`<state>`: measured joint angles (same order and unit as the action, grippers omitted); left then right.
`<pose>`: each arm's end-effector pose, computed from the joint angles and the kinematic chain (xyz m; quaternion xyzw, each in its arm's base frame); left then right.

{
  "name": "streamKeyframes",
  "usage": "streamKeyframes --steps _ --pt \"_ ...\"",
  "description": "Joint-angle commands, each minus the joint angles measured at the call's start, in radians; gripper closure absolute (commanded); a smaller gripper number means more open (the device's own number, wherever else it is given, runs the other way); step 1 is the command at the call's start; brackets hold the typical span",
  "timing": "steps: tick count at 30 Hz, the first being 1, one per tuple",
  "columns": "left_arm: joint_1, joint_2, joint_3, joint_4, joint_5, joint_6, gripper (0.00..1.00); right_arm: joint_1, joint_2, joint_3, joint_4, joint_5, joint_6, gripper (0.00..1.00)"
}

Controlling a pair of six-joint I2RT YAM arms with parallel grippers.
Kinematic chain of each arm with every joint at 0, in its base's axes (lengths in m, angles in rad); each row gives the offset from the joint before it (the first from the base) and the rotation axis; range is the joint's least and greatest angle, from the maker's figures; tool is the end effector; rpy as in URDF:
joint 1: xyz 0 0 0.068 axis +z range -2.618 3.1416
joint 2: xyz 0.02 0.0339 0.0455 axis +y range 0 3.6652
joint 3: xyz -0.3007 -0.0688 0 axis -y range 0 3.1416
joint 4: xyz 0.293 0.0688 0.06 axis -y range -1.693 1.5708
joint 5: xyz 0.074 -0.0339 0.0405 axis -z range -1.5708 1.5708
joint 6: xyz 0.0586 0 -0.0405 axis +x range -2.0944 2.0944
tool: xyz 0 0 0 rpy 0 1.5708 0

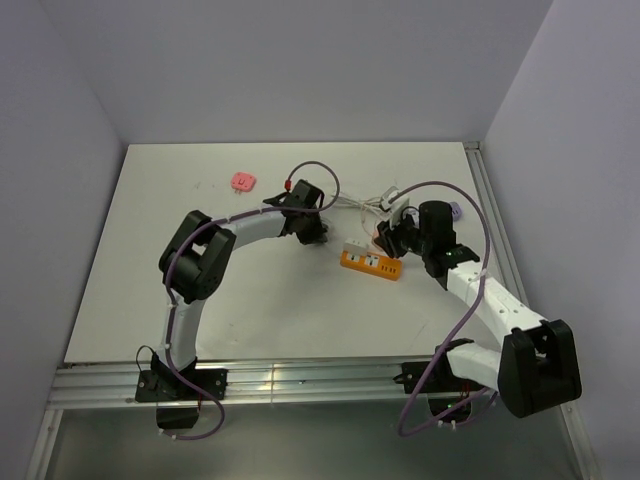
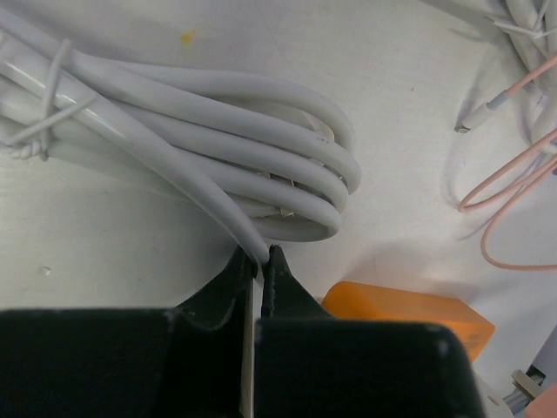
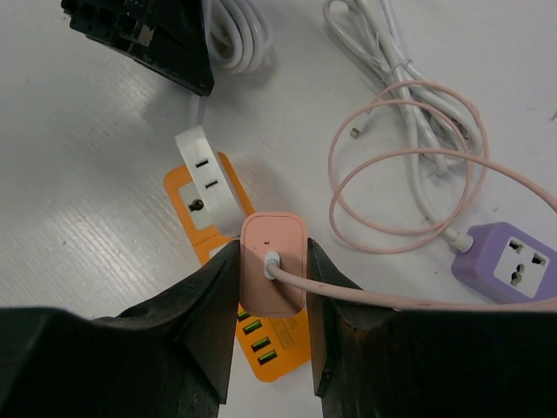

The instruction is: Insert the plug

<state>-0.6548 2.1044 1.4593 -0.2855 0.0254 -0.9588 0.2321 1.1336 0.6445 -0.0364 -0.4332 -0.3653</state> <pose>0.4134 -0.3193 0.1378 -0.1398 0.9388 -0.2355 0.2090 0.2761 0.0905 0.2374 -0.3516 0.7772 0.1534 0.4988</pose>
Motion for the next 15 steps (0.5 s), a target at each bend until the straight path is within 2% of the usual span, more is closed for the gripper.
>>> streamKeyframes --steps 1,15 --pt "0.012 0.0 0.039 -0.075 -0.093 0.075 1.0 0.007 0.017 0.02 0.009 -0.004 -0.018 1.0" --pt "0.021 0.023 0.082 -0.107 -0.096 0.149 1.0 0.01 0.075 0.007 0.059 -0.128 -0.095 1.0"
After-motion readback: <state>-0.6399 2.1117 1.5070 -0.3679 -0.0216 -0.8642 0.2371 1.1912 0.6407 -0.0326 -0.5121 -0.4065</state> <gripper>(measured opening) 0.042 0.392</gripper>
